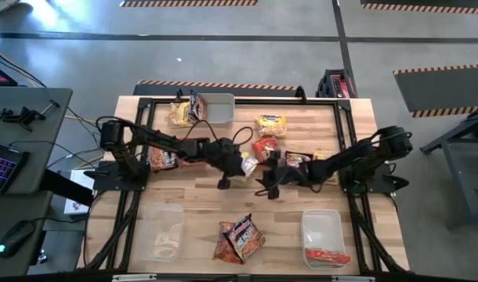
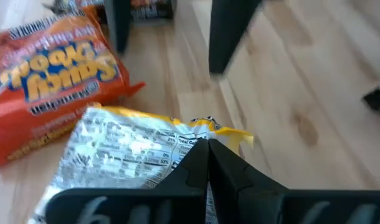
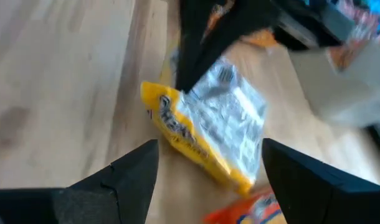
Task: Sort Maruchan noodles
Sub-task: Put the bottom left yellow noodle pack into the transparent bin
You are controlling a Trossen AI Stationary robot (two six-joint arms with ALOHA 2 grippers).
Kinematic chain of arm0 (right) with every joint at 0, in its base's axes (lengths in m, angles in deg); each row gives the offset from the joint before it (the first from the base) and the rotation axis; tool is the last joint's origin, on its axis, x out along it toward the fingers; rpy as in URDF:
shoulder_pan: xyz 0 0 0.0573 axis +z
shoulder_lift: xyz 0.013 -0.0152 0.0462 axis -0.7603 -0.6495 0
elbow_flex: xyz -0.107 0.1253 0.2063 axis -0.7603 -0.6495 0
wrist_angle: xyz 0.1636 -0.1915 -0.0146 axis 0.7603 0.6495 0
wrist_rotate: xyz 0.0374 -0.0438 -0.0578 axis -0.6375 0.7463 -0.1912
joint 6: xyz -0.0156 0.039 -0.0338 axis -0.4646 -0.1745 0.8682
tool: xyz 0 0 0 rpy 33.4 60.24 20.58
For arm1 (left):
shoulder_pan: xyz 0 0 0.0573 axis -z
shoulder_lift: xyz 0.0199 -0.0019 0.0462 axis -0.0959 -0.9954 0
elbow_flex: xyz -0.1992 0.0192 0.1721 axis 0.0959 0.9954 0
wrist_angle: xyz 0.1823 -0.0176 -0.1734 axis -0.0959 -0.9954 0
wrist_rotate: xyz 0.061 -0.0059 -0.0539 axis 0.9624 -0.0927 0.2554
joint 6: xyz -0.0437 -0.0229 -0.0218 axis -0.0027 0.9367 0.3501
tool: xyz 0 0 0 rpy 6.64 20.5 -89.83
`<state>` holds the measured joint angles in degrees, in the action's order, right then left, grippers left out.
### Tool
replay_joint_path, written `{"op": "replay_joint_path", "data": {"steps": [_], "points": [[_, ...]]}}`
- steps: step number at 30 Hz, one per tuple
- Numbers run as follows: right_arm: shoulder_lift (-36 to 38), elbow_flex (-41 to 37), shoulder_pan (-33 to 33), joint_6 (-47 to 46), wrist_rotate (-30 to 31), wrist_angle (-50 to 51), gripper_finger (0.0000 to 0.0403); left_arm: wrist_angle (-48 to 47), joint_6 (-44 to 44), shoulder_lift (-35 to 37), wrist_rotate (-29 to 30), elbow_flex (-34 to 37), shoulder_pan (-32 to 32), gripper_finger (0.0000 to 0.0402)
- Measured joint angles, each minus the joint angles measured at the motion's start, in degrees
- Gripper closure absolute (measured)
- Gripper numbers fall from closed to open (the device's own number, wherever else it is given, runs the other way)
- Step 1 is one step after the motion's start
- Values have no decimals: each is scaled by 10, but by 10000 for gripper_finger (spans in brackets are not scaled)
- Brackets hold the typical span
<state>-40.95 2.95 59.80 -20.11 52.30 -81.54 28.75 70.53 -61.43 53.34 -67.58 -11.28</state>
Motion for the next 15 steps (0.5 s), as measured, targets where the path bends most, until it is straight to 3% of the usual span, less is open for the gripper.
{"op": "replay_joint_path", "data": {"steps": [7,15], "points": [[-78,27,0,73,36,-1,135,26,31,1,-25,0,-15,401],[-162,28,0,94,111,-167,135,44,49,1,-40,-1,-22,401]]}}
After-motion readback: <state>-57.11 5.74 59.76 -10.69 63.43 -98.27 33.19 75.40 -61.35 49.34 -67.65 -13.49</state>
